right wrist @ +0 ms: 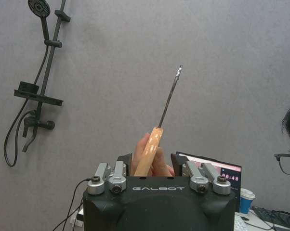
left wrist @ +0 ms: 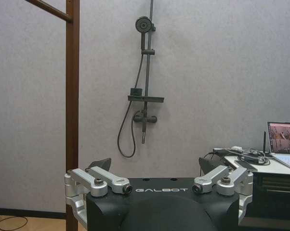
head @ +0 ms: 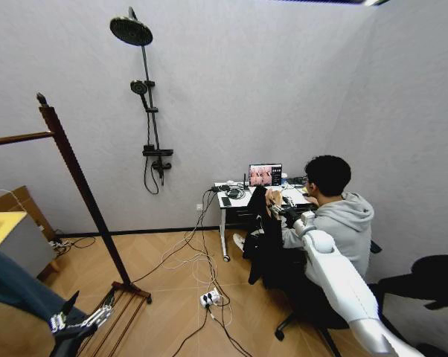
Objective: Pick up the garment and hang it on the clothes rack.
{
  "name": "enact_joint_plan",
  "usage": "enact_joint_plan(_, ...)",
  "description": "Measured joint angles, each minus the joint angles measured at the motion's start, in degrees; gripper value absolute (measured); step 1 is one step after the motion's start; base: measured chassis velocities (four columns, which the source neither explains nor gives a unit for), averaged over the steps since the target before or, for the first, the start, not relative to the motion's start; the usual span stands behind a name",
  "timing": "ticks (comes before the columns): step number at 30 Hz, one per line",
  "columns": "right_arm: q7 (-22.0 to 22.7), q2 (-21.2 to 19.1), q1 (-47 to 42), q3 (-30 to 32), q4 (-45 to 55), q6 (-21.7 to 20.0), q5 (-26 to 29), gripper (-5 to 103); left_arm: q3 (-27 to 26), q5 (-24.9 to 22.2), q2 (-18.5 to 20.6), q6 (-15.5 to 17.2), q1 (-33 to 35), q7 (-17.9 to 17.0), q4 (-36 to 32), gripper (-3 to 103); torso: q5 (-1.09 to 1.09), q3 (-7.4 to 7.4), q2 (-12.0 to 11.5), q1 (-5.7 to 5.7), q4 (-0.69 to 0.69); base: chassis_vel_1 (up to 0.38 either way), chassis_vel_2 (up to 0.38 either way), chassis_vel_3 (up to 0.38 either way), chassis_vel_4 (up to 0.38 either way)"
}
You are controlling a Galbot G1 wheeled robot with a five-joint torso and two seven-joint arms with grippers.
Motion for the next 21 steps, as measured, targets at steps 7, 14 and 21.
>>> enact_joint_plan(7, 0.1, -0.9, 0.1, 0.2, 0.3, -0.1, -0.2, 29, 0.0, 0.0, 0.0, 0.0, 0.0, 0.0, 0.0, 100, 0.00, 0.00, 0.0, 0.00, 0.00, 0.000, 0.000, 0.000, 0.000)
enact_joint_plan(14, 0.1, -1.0, 0.0, 0.2, 0.6, -0.4, 0.1, 12, 0.0, 0.0, 0.0, 0.0, 0.0, 0.0, 0.0, 100, 0.02, 0.00, 0.0, 0.00, 0.03, 0.000, 0.000, 0.000, 0.000)
enact_joint_plan(21, 1.3, -1.1, -1.3, 0.5, 3.5, -1.5, 2.0, 10, 0.0, 0.0, 0.0, 0.0, 0.0, 0.0, 0.0, 100, 0.02, 0.00, 0.0, 0.00, -0.01, 0.000, 0.000, 0.000, 0.000)
